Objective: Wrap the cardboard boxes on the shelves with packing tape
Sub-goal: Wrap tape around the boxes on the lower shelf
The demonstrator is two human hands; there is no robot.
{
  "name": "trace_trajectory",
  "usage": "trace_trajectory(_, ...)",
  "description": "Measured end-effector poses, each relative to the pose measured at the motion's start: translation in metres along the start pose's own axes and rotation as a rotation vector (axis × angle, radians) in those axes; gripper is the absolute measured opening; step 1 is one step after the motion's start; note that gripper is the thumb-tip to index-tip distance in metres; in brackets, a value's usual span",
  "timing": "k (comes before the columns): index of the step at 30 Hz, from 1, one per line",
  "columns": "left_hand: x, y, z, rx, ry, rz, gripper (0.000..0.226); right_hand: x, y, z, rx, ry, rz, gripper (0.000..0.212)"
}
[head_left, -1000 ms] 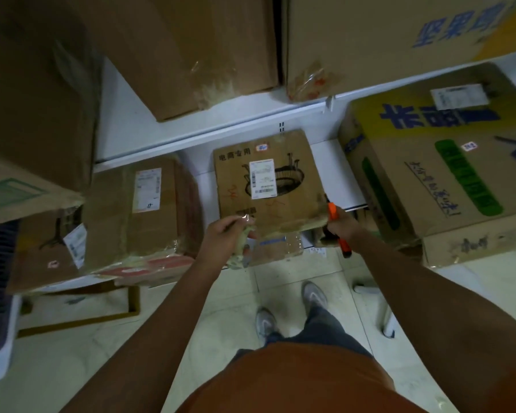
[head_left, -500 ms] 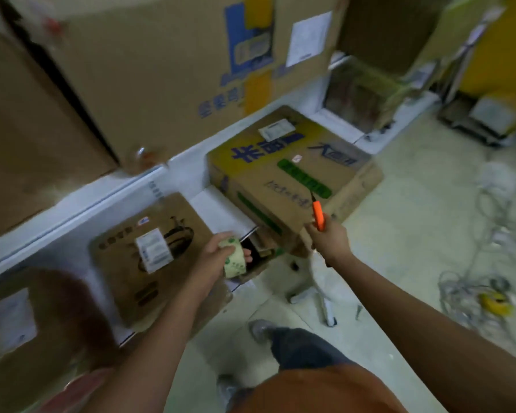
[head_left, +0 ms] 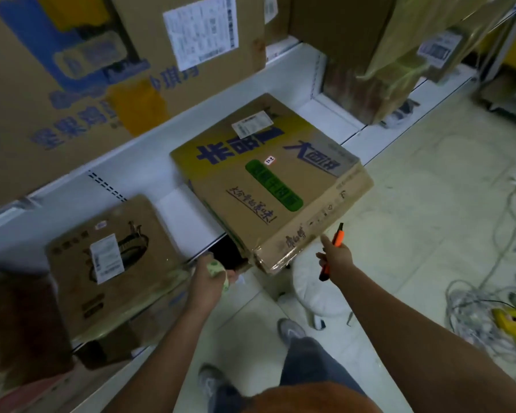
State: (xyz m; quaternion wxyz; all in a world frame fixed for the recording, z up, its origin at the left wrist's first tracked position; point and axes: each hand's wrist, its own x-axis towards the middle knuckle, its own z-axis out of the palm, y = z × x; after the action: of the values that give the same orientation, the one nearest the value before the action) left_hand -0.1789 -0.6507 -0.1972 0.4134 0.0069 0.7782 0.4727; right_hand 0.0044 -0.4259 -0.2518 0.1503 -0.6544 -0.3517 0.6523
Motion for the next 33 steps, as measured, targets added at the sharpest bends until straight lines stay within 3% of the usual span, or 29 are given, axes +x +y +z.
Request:
trace_trajectory(2,-0.004,0.003,0.019,0.003,0.037,-0.001,0.032,0.020,-0.008,0.007,0.015,-0.053,0.047,0.037)
trace_trajectory(6,-0.008,0.001,0.046,0.029,0.129,0.052,0.031,0.047,-0.024,0.014,0.140,-0.136,0.158,0.031)
trace_trajectory(10,-0.027,0.008,0.054,0.015,0.240,0.028,0.047,0.035,-0.036,-0.005,0.273,-0.329,0.245,0.018)
trace_trajectory(14,-0.038,0.014,0.055,0.230,0.277,0.077,0.073,-0.001,-0.075,-0.019,0.457,-0.506,0.135,0.013)
trace_trajectory(17,-0.055,0.025,0.060,0.156,0.212,0.211,0.085,-0.042,-0.119,-0.018,0.539,-0.618,0.057,0.010)
trace_trajectory(19,-0.068,0.030,0.060,0.124,0.161,0.315,0.088,-0.071,-0.145,-0.015,0.532,-0.614,0.001,0.010)
trace_trajectory(22,-0.094,0.041,0.058,0.094,0.088,0.447,0.103,-0.110,-0.171,-0.015,0.491,-0.577,-0.040,0.026)
trace_trajectory(26,-0.131,0.042,0.052,0.103,0.061,0.536,0.128,-0.151,-0.187,-0.013,0.446,-0.545,-0.078,0.012)
trace_trajectory(33,-0.154,0.057,0.044,0.168,0.345,0.595,0.118,-0.180,-0.186,0.037,0.332,-0.446,-0.116,0.023)
